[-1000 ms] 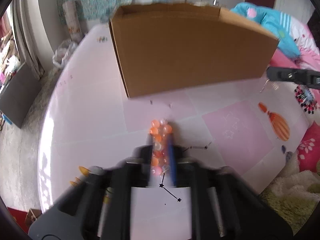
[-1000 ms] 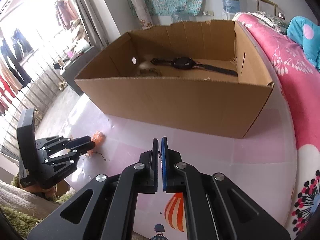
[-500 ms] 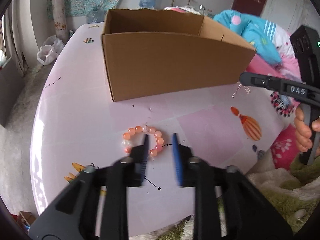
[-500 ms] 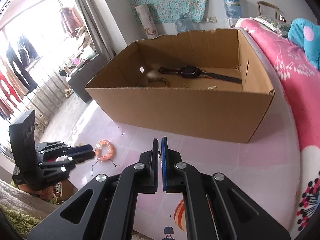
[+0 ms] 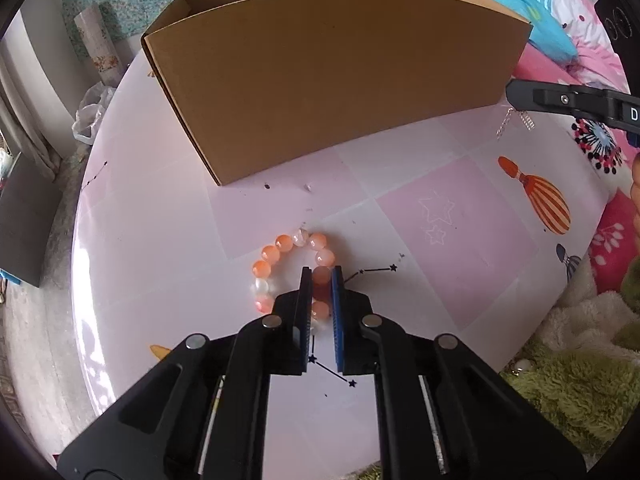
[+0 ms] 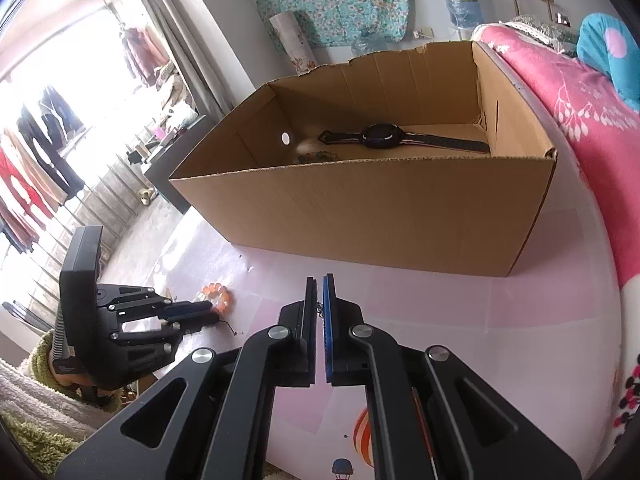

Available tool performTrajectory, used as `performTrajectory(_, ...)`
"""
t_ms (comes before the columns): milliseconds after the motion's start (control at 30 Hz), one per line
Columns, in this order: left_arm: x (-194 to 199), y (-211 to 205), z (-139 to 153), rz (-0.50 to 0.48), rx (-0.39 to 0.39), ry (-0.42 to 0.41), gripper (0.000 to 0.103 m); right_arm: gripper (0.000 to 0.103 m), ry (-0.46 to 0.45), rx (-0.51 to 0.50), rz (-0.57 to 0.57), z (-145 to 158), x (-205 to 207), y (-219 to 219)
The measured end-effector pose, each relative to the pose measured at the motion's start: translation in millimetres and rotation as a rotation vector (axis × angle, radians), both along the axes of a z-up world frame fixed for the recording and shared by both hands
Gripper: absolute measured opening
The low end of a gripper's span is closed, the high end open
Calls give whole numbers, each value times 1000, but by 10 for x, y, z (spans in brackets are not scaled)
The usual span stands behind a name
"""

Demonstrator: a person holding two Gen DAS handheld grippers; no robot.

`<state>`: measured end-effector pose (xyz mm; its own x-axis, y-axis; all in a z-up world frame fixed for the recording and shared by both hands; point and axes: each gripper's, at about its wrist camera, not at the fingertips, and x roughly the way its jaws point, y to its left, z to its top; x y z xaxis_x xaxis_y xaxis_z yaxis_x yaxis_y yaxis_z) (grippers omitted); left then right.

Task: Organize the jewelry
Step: 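Lift the bracelet with the left gripper while the right holds the spring charm, then carry both items over the box and open both grippers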

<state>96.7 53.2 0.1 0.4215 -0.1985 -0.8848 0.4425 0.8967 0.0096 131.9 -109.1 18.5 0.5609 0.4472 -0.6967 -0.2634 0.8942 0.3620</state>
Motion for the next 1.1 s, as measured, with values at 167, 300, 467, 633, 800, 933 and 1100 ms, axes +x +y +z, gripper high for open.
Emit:
performTrajectory(167,-27,-30,56,-17,-9,-18,8,3,-8,8,1,29,-2,-4)
performTrajectory(300,-34,34,225,-4,-85,-28,8,3,-22,17,2,93,2,-15)
performTrajectory(467,-19,221,552,28,-235,-50,8,3,-54,32,10,235,13,-20)
performTrajectory(633,-24,358,1070,3,-434,-112,8,3,-135,31,31,568,49,-30)
performTrajectory(800,45,356,1513,-34,-571,-172,8,3,-212,58,49,935,235,-106)
performTrajectory(933,310,176,1761,-80,-579,-236,8,3,-223,56,54,1062,470,-150)
performTrajectory(1100,821,-192,1626,-117,-525,-179,8,3,-159,31,31,967,859,-210)
